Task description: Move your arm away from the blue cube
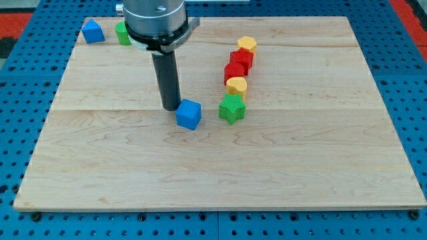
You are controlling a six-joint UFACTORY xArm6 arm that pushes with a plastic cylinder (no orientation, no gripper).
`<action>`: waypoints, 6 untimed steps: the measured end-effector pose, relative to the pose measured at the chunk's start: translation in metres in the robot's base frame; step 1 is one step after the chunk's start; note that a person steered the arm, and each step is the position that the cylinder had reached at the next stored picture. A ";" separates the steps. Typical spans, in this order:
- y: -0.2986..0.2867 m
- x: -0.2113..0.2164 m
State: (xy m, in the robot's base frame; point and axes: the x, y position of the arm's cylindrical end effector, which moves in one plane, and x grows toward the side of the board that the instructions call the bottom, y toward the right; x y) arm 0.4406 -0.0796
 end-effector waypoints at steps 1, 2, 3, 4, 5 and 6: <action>0.055 0.032; 0.083 0.033; 0.055 0.033; 0.028 0.034; 0.029 0.038; 0.029 0.038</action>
